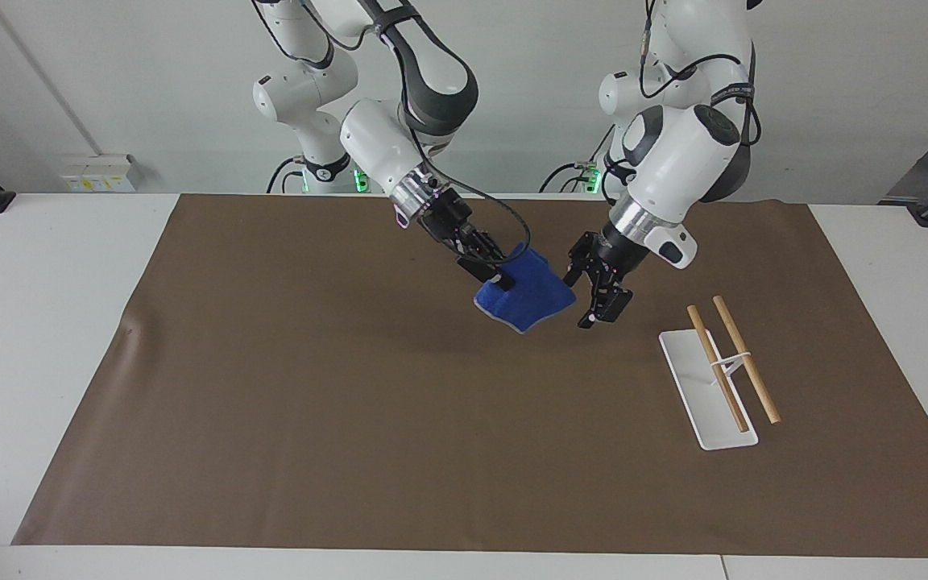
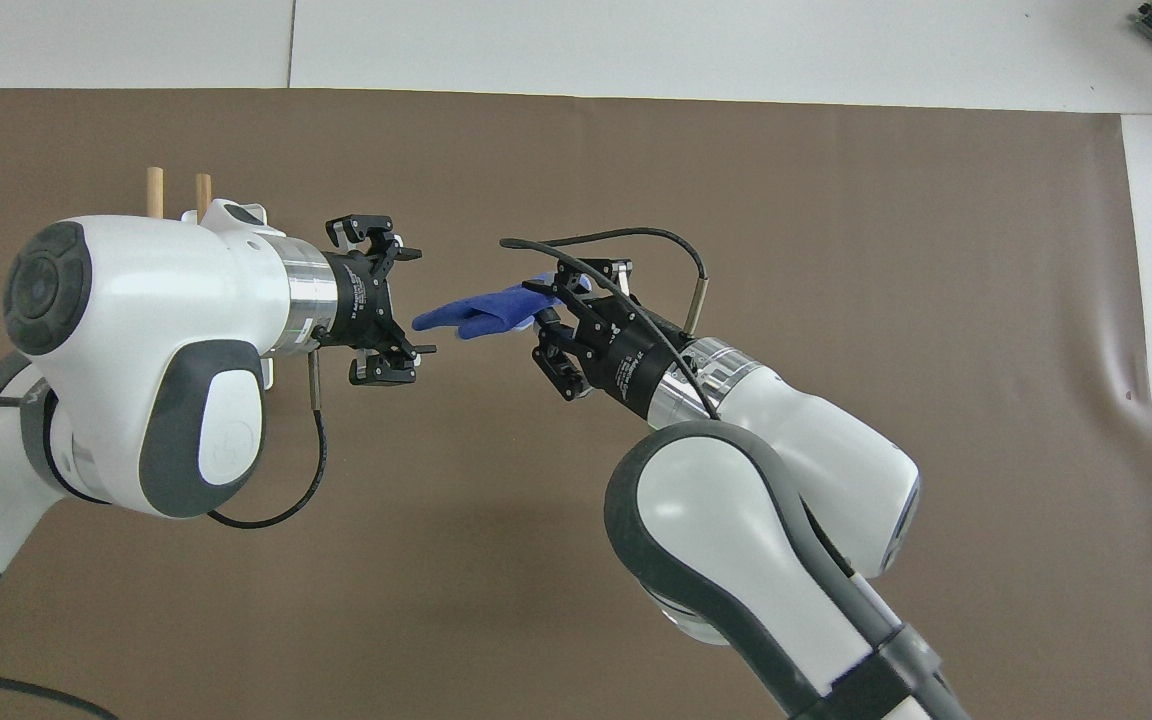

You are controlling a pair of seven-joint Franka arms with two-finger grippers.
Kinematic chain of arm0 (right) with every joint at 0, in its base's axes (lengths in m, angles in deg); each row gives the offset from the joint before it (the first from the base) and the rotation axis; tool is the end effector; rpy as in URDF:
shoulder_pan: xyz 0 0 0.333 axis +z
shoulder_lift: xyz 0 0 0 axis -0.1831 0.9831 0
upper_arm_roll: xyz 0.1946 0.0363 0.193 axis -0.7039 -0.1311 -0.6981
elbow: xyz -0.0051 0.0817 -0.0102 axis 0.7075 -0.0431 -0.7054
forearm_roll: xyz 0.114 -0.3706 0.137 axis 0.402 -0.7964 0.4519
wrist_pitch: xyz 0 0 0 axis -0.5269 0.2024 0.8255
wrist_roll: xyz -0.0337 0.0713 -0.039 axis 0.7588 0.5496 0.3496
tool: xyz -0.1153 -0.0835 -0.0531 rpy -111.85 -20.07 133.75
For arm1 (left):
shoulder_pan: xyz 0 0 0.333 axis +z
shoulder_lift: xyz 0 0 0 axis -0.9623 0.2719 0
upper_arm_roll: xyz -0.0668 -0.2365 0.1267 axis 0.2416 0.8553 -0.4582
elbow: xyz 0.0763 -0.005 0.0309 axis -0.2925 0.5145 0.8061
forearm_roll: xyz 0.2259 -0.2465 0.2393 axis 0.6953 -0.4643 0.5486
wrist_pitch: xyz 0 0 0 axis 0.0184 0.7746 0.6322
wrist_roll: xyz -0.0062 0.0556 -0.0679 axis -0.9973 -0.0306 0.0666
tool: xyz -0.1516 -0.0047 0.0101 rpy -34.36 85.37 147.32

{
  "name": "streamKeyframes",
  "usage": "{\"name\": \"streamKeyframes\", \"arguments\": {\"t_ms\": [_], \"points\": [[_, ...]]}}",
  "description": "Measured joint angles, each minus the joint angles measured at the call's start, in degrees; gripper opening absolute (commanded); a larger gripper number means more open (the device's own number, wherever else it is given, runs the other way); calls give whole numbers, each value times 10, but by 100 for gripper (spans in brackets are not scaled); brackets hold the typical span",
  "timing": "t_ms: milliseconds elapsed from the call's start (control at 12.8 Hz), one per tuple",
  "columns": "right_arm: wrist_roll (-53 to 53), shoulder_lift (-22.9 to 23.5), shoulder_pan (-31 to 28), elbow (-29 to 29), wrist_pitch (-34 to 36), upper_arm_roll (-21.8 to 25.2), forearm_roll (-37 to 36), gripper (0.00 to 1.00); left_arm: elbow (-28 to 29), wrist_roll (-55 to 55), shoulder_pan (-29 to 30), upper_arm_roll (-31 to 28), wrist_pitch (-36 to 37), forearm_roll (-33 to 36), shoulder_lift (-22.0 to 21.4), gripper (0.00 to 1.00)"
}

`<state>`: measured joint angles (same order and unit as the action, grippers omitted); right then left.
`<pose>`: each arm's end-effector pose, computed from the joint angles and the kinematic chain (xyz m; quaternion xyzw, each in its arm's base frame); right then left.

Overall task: Right arm passes towel to left arm to hang
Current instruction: 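Close the left gripper on the towel's free end near the right gripper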

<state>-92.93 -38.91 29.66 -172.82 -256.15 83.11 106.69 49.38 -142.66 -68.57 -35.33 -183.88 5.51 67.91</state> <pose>0.5512 0.3522 0.3906 -0.6086 0.6056 0.0536 0.5099 0.5763 -0.2717 0.3932 0.6642 0.7119 -0.0823 0.2127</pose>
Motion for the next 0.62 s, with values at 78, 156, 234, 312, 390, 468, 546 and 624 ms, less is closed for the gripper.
{"name": "streamKeyframes", "arguments": {"t_ms": [78,156,234,312,390,468,546,624], "points": [[0,0,0,0,0,-2,4,0,0,-2,0,0,-11,0,0,100],[0,0,0,0,0,-2,10,0,1,-4,0,0,-22,0,1,100],[0,0,0,0,0,-2,12,0,1,-4,0,0,-30,0,1,100],[0,0,0,0,0,-2,12,0,2,-4,0,0,-36,0,1,85],[0,0,0,0,0,-2,12,0,2,-4,0,0,-38,0,1,66],[0,0,0,0,0,-2,12,0,4,-4,0,0,-39,0,1,48],[0,0,0,0,0,-2,13,0,6,-4,0,0,-41,0,1,32],[0,0,0,0,0,-2,13,0,8,-4,0,0,-44,0,1,12]]}}
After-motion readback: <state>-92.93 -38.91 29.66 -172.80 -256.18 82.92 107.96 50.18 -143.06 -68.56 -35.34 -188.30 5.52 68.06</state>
